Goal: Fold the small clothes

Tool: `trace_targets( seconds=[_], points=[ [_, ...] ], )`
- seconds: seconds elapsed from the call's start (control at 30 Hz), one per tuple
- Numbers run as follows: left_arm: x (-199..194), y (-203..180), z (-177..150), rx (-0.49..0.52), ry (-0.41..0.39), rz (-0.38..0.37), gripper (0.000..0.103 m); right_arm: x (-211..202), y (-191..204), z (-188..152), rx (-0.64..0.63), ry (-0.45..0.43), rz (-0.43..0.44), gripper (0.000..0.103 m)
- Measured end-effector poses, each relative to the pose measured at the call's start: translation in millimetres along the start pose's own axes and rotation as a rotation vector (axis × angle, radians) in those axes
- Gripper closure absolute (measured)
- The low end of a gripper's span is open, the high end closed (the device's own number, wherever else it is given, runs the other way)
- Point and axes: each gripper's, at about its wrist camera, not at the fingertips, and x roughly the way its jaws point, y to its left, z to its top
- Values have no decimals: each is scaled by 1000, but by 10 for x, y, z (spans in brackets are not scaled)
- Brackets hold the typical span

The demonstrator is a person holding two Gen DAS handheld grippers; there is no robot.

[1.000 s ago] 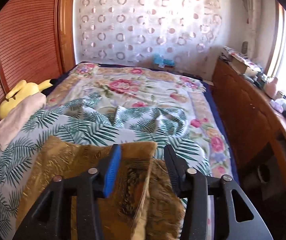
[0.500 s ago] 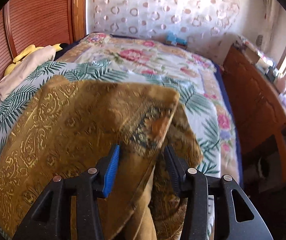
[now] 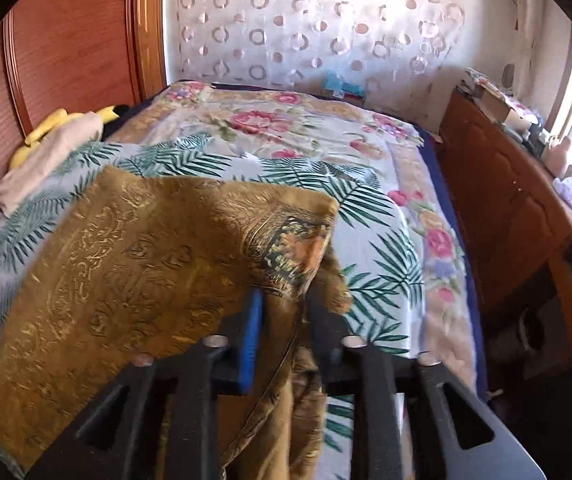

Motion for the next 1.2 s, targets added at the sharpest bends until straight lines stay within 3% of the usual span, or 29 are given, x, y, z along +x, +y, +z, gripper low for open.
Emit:
trace_targets(
  seconds=[0.17, 0.4, 0.43, 0.5, 0.73, 0.8, 1.0, 1.07, 1.2],
  points=[
    [252, 59, 261, 22, 14, 35, 22, -45, -63, 169, 18, -84, 51, 60],
    [599, 179, 501, -17, 47, 40, 22, 450, -164, 350, 11, -25, 32, 60],
    [659, 200, 540, -21, 55, 46, 22, 533, -186, 386, 11, -13, 37, 59],
    [779, 253, 601, -36, 69, 54, 22, 656, -217, 440, 12, 4, 52, 41],
    [1152, 434, 728, -89, 107, 51, 22, 958, -320, 486, 24, 92, 108, 39],
    [1223, 480, 739, -109, 114, 37, 22, 937, -394, 491, 57, 70, 139, 37],
    [1370, 551, 756, -132, 142, 24, 42, 953, -378, 472, 15, 54, 189, 38],
    [1397, 552, 762, -137, 150, 23, 44, 950, -367, 475, -3, 57, 222, 51],
    [1431, 519, 739, -118, 157, 34, 44, 958, -309, 458, -45, 62, 225, 65]
  ],
)
